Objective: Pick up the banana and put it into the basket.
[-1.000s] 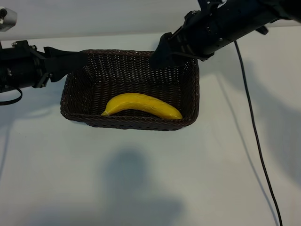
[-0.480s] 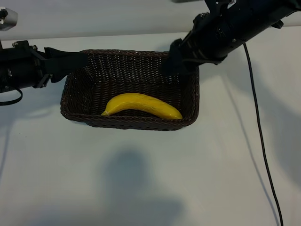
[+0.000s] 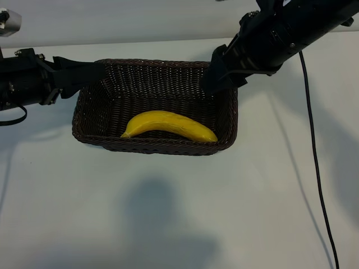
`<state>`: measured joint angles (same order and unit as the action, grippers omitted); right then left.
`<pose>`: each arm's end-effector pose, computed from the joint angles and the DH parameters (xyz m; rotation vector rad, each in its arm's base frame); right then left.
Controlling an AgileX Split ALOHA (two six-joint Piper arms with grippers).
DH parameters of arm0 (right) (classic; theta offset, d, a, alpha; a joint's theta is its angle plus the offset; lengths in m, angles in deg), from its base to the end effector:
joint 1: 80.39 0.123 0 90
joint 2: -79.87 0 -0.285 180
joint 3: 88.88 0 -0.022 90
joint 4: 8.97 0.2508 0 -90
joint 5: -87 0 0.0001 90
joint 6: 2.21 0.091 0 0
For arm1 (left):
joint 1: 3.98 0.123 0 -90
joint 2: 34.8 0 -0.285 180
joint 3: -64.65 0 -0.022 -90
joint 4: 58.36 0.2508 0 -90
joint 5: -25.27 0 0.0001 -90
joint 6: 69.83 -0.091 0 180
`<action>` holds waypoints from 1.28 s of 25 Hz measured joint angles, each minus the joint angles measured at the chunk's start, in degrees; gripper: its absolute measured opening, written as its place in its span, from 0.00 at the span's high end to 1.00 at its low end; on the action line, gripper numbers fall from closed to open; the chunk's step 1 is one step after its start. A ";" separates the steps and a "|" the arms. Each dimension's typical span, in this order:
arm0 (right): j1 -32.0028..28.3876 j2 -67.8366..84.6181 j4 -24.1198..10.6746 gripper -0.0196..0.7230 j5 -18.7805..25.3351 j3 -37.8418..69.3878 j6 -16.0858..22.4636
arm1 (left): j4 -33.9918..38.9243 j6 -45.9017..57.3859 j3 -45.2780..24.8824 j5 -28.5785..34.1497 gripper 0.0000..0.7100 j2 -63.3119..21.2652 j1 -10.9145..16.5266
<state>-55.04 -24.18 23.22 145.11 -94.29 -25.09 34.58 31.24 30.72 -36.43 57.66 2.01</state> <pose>0.3059 0.1905 0.3116 -0.8352 2.5271 0.7433 0.2665 -0.0524 0.2477 0.3451 2.0688 -1.1984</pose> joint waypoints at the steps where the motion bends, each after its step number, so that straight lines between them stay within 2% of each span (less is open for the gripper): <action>1: 0.00 0.00 -0.11 0.12 0.11 0.00 0.16 | 0.00 0.00 0.00 0.00 0.30 0.00 0.00; 32: 0.00 0.05 -0.59 0.16 1.94 0.00 1.25 | 0.00 -0.22 0.00 -1.92 0.30 0.00 0.00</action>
<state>-55.04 -24.13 22.63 147.05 -94.29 -23.84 34.58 31.02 30.72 -38.35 57.66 2.01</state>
